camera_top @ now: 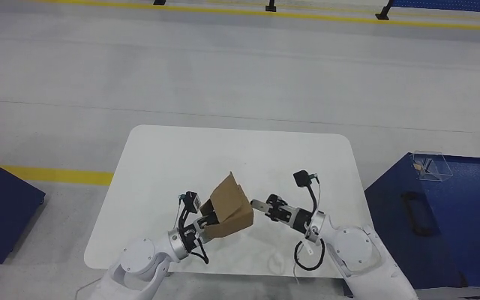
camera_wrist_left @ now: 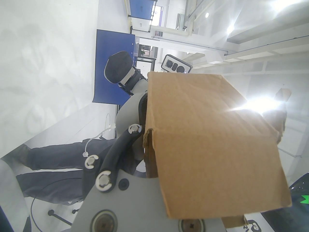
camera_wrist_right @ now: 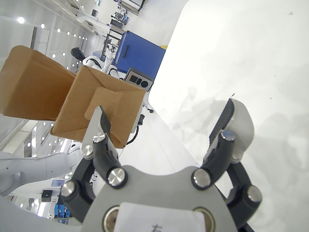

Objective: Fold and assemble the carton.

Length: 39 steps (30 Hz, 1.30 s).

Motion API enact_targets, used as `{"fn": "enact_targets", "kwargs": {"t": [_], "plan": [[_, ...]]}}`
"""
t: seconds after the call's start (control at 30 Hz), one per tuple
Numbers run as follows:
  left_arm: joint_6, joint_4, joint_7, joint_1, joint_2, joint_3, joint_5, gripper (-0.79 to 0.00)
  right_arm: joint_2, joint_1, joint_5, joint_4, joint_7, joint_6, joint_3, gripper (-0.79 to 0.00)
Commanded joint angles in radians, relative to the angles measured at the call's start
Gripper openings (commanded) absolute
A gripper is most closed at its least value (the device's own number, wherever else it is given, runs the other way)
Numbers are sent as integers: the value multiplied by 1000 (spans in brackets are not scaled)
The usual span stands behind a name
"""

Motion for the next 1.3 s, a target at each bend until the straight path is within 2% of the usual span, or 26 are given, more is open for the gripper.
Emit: {"fn": "enact_targets", "kwargs": {"t": [0.0,0.47,0.93,1.07,1.27], "plan": [[1,1,-2,-1,0,0,1,-785,0,4,-4,-6,-2,4,-1,0],[0,-5,-6,0,-1,-2,3,-785,-2,20,-38,-4,-4,53,-24,0],[6,5,-7,-15,-6,10,4,-785,-6,33,-36,3,-9,53,-41,0],[9,6,-7,-16,-6,9,3,-785,-5,22,-14,5,-43,29,-16,0],[9,7,-12,-15,-6,2,-4,-785,-2,11,-13,32,-38,57,8,0]]}}
